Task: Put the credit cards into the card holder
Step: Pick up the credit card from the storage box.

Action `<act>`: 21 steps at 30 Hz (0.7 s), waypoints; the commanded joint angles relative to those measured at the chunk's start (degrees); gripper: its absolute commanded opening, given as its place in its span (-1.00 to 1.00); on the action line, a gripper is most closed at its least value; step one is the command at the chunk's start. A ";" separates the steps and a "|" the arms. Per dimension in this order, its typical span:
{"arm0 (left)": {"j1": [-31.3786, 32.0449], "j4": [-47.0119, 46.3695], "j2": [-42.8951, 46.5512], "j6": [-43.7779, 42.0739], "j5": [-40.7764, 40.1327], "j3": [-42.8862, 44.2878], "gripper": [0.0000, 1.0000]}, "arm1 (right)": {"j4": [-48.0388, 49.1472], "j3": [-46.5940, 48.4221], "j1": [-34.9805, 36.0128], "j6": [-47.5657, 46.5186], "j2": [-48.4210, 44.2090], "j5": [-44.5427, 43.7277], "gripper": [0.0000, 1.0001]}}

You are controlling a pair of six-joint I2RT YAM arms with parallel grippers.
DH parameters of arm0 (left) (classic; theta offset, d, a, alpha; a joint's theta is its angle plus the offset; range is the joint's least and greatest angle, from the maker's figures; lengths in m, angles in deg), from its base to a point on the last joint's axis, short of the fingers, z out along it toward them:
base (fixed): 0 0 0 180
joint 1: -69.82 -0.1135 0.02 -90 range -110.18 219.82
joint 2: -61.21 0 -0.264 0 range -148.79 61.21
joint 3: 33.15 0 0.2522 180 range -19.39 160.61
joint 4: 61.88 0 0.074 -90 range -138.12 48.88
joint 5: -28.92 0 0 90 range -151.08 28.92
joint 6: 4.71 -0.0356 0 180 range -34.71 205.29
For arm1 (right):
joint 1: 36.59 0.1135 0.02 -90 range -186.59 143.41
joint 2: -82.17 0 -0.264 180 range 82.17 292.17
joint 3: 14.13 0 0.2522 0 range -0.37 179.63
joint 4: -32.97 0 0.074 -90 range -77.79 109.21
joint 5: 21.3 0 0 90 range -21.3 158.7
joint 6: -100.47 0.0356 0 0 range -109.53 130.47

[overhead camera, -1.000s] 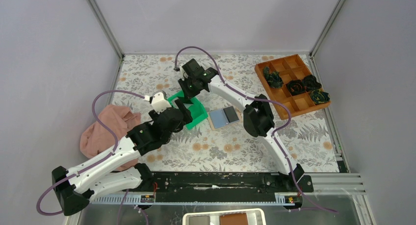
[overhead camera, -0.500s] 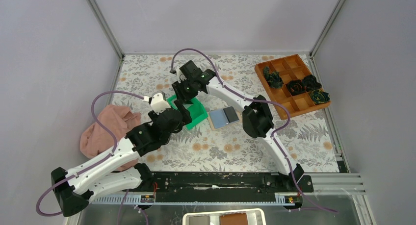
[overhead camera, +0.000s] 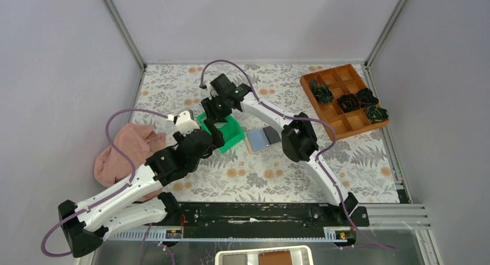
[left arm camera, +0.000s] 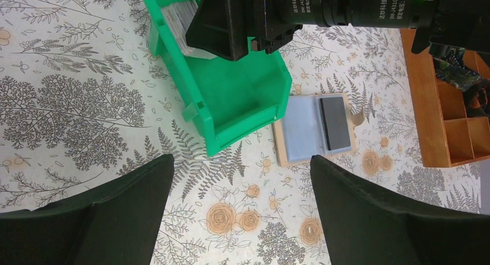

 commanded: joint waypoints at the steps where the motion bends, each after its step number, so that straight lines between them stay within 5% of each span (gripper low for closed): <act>1: -0.27 -2.59 1.46 -1.38 -0.42 -0.81 0.90 | 1.17 3.08 0.37 0.57 1.10 0.38 0.15; 4: -0.27 -2.78 2.14 -1.66 -0.52 -1.25 0.90 | 1.16 3.47 0.39 1.17 1.93 1.47 0.07; 10: -0.27 -2.89 2.78 -2.31 -0.76 -1.57 0.91 | 0.95 3.18 0.35 2.37 1.34 2.75 -0.48; 21: -0.28 -4.72 1.62 -3.83 -0.38 -1.64 0.93 | 0.56 4.46 0.46 3.04 -1.49 1.59 -0.51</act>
